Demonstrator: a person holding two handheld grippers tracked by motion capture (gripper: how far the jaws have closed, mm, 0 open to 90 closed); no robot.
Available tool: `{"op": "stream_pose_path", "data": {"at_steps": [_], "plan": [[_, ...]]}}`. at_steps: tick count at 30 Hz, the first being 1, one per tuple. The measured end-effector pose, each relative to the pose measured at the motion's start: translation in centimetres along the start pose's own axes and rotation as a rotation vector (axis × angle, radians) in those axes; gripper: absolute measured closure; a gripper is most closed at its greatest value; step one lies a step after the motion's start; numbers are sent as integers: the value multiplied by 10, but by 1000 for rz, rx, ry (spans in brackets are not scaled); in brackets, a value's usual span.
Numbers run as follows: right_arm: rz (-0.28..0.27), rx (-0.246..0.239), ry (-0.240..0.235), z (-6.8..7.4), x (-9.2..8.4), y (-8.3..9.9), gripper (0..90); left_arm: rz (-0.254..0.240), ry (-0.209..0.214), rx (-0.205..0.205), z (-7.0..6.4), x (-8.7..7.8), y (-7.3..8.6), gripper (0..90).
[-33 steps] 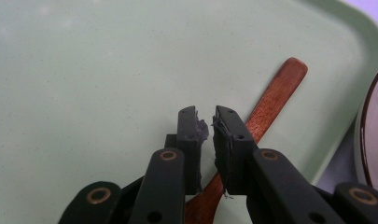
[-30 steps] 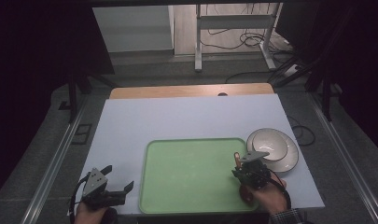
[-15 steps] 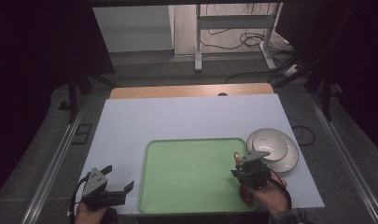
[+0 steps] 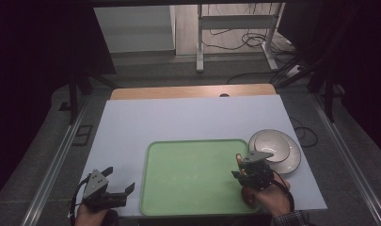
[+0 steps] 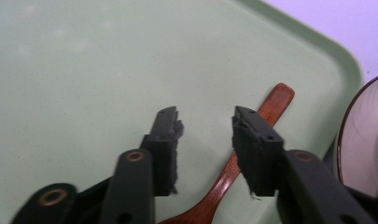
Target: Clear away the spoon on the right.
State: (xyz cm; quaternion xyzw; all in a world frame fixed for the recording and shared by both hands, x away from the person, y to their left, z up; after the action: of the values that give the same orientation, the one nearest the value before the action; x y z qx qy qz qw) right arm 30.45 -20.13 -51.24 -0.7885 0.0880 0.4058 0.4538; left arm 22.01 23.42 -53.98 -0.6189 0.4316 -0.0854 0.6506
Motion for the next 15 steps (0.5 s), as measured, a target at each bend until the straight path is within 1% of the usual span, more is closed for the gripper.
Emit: {"op": "stream_pose_path", "data": {"at_steps": [6, 8, 9, 10, 11, 13, 14, 15], "plan": [[-10, 6, 6, 0, 1, -2, 390, -1, 1, -2, 0, 0, 0, 24], [-19, -1, 0, 0, 1, -3, 330, -1, 0, -2, 0, 0, 0, 24], [-19, -1, 0, 0, 1, -3, 330, -1, 0, -2, 0, 0, 0, 24], [-29, -3, 6, 0, 2, -3, 295, -1, 1, -2, 0, 0, 0, 24], [-31, -6, 7, 0, 2, -3, 281, -2, 1, -2, 0, 0, 0, 24], [-34, -3, 5, 0, 2, -4, 268, -3, 1, -3, 0, 0, 0, 24], [-39, 3, -2, -1, 2, -4, 237, -2, 1, -2, 0, 0, 0, 24], [-39, 3, -2, -1, 2, -4, 237, -2, 0, -2, 0, 0, 0, 24]]}}
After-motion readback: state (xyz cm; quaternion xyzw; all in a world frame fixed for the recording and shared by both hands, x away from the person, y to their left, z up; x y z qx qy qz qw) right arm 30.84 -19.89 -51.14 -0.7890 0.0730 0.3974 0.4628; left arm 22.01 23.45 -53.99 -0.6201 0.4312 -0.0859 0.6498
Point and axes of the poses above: each handheld gripper's, and its own axes: x roughly forward along the jaws, y roughly out of its underside, z roughly to its left, the point moved 4 cm from there along x, roughly forward along the jaws, and after that the axes turned 15 degrees about y, right-handed, at the moved point
